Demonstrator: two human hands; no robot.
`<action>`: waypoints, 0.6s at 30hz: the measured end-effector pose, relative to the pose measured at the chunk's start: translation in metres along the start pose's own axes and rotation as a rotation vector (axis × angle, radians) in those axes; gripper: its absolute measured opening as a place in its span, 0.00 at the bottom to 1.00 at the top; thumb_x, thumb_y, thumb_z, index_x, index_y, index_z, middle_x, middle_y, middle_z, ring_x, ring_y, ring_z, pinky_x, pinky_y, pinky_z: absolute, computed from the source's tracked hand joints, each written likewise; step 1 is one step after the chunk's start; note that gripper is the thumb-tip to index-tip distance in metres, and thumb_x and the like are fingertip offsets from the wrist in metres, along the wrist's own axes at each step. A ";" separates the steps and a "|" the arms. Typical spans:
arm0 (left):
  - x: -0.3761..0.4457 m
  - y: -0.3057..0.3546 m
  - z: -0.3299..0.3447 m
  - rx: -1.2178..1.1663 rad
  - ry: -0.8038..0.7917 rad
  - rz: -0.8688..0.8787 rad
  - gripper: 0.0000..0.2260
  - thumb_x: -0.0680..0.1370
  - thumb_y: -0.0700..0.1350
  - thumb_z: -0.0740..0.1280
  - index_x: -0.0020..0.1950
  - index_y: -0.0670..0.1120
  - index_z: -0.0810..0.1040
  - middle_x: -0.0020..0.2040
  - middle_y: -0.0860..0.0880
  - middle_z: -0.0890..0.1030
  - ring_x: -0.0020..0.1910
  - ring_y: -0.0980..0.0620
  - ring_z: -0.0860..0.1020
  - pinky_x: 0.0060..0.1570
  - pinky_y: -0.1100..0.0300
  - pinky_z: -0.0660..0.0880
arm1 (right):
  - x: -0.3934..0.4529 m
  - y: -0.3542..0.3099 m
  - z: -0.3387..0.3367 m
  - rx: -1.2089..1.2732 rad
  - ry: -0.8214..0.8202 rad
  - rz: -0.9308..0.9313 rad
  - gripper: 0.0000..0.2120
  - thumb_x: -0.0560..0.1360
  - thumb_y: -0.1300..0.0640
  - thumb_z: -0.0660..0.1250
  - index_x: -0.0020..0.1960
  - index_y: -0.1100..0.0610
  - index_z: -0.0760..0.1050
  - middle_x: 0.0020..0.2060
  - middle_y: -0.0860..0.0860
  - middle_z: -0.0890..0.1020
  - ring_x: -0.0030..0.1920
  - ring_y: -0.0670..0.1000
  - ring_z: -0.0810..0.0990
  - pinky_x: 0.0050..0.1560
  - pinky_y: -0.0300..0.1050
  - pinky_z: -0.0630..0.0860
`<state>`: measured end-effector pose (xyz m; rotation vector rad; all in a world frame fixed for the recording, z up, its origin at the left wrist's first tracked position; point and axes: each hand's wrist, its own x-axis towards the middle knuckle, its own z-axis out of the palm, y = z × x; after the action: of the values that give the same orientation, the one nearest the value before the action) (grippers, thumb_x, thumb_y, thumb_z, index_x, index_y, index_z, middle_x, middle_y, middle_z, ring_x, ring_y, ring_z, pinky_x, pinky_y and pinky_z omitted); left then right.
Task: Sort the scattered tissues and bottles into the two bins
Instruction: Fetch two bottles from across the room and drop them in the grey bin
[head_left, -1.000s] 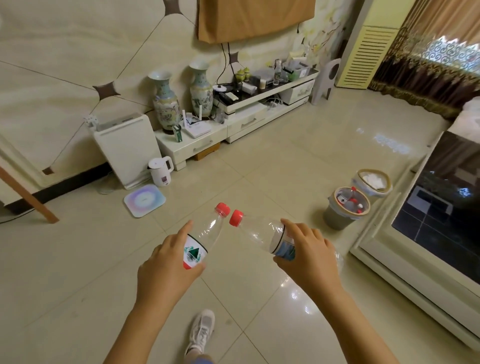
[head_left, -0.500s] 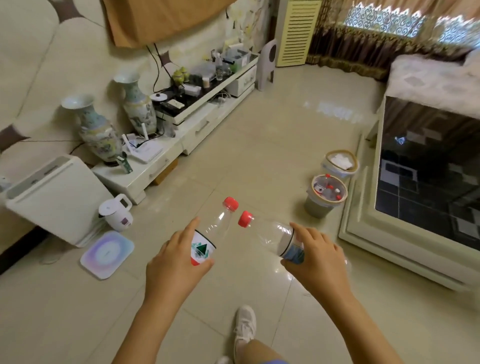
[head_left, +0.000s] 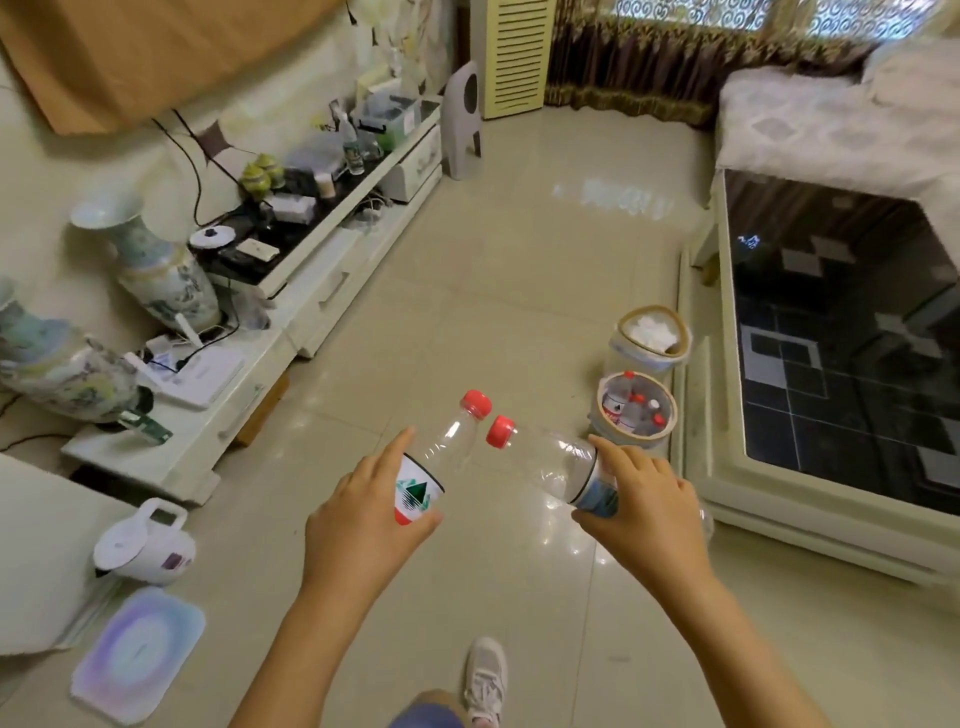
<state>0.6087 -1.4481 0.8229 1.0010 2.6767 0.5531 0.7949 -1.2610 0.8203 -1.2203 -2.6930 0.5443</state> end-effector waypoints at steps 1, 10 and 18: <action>0.018 0.006 0.002 0.004 -0.015 0.014 0.38 0.72 0.62 0.67 0.75 0.63 0.50 0.63 0.58 0.72 0.56 0.55 0.74 0.41 0.61 0.73 | 0.015 0.004 -0.001 0.002 0.005 0.012 0.36 0.66 0.48 0.75 0.71 0.47 0.66 0.61 0.48 0.76 0.62 0.53 0.73 0.60 0.50 0.67; 0.181 0.058 0.040 -0.021 -0.144 0.153 0.38 0.70 0.61 0.70 0.74 0.66 0.52 0.64 0.61 0.71 0.59 0.54 0.74 0.43 0.59 0.73 | 0.143 0.046 0.001 0.140 -0.023 0.210 0.36 0.63 0.44 0.74 0.69 0.40 0.65 0.60 0.40 0.75 0.61 0.47 0.72 0.56 0.46 0.70; 0.359 0.112 0.072 0.005 -0.289 0.309 0.37 0.71 0.61 0.68 0.74 0.67 0.51 0.67 0.63 0.68 0.63 0.56 0.71 0.46 0.60 0.71 | 0.282 0.081 0.009 0.362 -0.013 0.403 0.33 0.58 0.40 0.70 0.63 0.39 0.69 0.53 0.40 0.78 0.54 0.46 0.77 0.51 0.52 0.78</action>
<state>0.4322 -1.1111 0.7758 1.3919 2.2882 0.4192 0.6616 -1.0033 0.7742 -1.6448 -2.2181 1.0368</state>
